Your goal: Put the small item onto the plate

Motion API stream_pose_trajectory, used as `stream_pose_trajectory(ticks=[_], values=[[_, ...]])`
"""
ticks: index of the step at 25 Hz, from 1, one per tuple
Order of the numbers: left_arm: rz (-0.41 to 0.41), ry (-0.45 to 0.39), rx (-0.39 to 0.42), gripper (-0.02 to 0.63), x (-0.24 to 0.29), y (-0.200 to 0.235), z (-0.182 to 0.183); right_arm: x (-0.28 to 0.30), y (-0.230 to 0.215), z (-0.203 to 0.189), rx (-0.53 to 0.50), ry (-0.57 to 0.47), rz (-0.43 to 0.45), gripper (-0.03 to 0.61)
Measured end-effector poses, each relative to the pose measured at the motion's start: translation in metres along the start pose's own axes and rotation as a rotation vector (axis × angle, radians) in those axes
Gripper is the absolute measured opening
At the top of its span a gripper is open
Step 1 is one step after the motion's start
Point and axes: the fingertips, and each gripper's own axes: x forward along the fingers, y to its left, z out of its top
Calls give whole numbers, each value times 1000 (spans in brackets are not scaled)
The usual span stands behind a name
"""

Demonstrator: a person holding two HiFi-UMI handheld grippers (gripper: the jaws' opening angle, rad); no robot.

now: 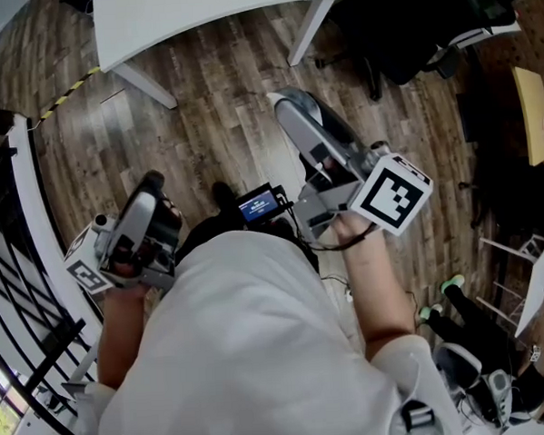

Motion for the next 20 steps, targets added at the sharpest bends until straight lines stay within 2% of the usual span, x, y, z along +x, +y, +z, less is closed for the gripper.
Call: stream_pose_trajectory(ticks=[8, 14, 20], values=[[2, 1, 16, 109, -25, 12, 58, 57, 19, -2, -16, -10, -2, 321], [4, -26, -3, 109, -41, 24, 70, 78, 23, -8, -34, 9, -2, 321], [25, -37, 15, 109, -22, 43, 88, 109, 3, 8, -20, 37, 18, 321]])
